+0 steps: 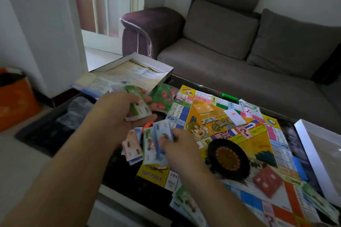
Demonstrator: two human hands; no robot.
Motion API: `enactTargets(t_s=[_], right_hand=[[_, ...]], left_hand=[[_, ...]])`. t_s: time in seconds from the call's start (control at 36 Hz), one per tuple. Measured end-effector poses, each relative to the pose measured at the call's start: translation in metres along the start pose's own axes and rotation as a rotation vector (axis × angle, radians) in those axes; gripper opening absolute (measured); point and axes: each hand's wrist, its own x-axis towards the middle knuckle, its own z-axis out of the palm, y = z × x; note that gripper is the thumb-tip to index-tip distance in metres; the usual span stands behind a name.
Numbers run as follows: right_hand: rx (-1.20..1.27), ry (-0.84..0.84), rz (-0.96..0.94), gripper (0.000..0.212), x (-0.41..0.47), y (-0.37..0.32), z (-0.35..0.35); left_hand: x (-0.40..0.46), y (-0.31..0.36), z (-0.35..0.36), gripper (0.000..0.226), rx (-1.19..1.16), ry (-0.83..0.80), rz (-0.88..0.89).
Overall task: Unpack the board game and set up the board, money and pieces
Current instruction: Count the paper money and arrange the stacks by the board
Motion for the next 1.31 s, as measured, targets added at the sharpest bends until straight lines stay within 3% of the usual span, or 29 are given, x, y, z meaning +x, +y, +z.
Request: enactTargets(t_s=[0.14,0.19,0.28,0.33,0.42,0.5,0.61,0.64,0.69,0.75,0.86,1.08,1.31], right_hand=[[-0.112,-0.006,-0.071,0.031,0.022,-0.013,0.055],[-0.201,0.014,-0.098,0.011,0.022,-0.015,0.068],[-0.362,0.050,-0.175,0.032,0.023,-0.010,0.080],[-0.383,0.066,-0.193,0.031,0.022,-0.010,0.082],[-0.242,0.111,-0.129,0.006,0.023,-0.009,0.066],[0.077,0.092,-0.003,0.028,0.021,-0.001,0.026],[0.450,0.099,0.055,0.005,0.001,0.004,-0.043],[0.537,0.107,0.045,0.010,-0.006,0.002,-0.058],[0.651,0.123,0.024,0.046,-0.019,0.003,-0.082],[0.649,0.129,-0.043,0.054,-0.036,0.004,-0.097],[0.541,0.186,-0.127,0.042,-0.065,0.017,-0.114],[0.410,0.275,-0.080,0.012,-0.083,0.060,-0.141],[0.435,0.258,-0.053,0.014,-0.090,0.085,-0.161]], left_hand=[[0.002,0.009,-0.005,0.012,-0.066,-0.023,0.067],[0.002,0.009,-0.004,0.013,-0.068,-0.042,0.068],[0.005,0.008,-0.003,0.017,-0.058,-0.065,0.061],[0.005,0.006,-0.002,0.027,-0.052,-0.086,0.054],[0.003,0.002,0.002,0.033,-0.051,-0.109,0.053],[-0.003,0.000,0.008,0.021,-0.002,-0.161,0.079],[-0.015,-0.009,0.019,0.022,0.061,-0.256,0.070],[-0.017,-0.014,0.023,0.023,0.082,-0.272,0.063],[-0.024,-0.027,0.033,0.023,0.134,-0.303,0.045],[-0.034,-0.045,0.047,0.021,0.198,-0.370,0.023],[-0.055,-0.079,0.073,0.018,0.280,-0.523,0.032],[-0.075,-0.114,0.108,0.023,0.292,-0.636,-0.061],[-0.082,-0.129,0.118,0.028,0.231,-0.735,-0.163]])
